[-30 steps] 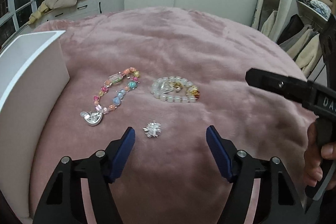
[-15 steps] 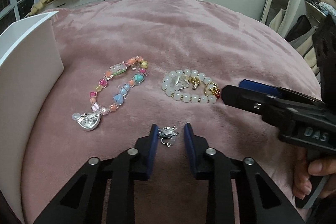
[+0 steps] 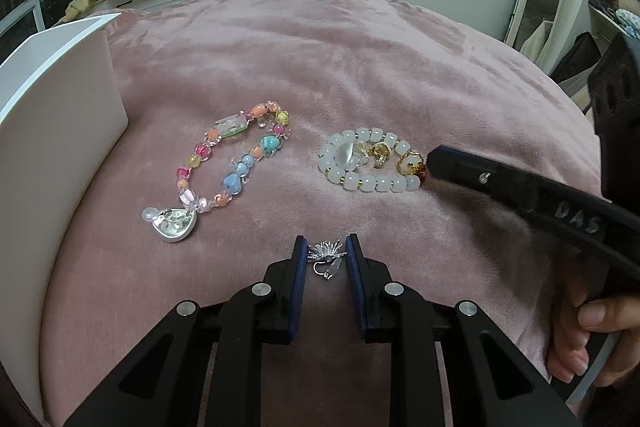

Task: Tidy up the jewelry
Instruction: 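Grasp the silver flower charm with the left tool while the right tool grasps the white bead bracelet, then lift and carry the charm and white bracelet over the white box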

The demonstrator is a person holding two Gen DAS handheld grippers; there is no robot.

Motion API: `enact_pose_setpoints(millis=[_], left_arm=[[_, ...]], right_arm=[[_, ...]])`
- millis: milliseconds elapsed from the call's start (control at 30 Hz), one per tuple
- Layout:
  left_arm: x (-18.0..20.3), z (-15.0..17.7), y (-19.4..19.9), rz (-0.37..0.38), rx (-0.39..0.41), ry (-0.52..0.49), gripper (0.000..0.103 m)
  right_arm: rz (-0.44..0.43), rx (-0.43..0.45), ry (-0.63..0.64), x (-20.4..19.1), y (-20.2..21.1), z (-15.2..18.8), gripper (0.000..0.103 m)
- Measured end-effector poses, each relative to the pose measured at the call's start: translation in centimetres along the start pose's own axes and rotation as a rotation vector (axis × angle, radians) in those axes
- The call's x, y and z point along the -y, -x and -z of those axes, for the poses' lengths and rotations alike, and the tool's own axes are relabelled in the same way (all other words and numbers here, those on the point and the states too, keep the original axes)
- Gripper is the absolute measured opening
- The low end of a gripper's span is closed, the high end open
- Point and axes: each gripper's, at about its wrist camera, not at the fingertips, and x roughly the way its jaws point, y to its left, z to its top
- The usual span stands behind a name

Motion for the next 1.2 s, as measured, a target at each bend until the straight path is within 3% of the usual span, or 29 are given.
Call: enact_pose_setpoints(millis=[133,233,267,333,400,433,567,833,1033,1200], left_arm=[[-0.1,0.2,0.0,0.005,0.010,-0.002,0.025],[-0.4,0.3,0.1,0.024,0.020,-0.003,0.025],[-0.4,0.4,0.1,0.028,0.024,-0.011,0.025],[-0.4,0.6,0.3,0.032,0.035,-0.037,0.025],[-0.3,0.7,0.3,0.029,0.041,-0.062,0.024],[-0.3,0.8,0.3,0.030,0.044,-0.072,0.024],[-0.4,1.1,0.5,0.049,0.057,-0.105,0.024],[-1.8,1.6,1.1,0.129,0.106,-0.052,0.024],[-2.5,1.6,1.7,0.171,0.128,-0.029,0.024],[-3.2,1.9,2.1,0.155,0.117,-0.015,0.024]], right_arm=[[0.063,-0.053,-0.012,0.1,-0.2,0.0,0.008],[0.029,-0.036,-0.015,-0.1,0.2,0.1,0.053],[0.019,-0.016,-0.011,-0.2,0.4,0.1,0.056],[0.054,-0.010,-0.002,-0.6,0.1,-0.1,0.054],[0.085,-0.029,0.019,-0.9,-0.9,-0.2,0.042],[0.106,-0.047,0.034,-1.1,-1.6,-0.2,0.030],[0.174,-0.064,0.092,-2.1,-2.9,0.2,0.012],[0.218,0.097,-0.046,-2.5,1.4,1.1,0.011],[0.253,0.157,-0.025,-4.9,4.3,1.1,0.011],[0.288,0.177,-0.016,-6.8,5.8,1.5,0.011]])
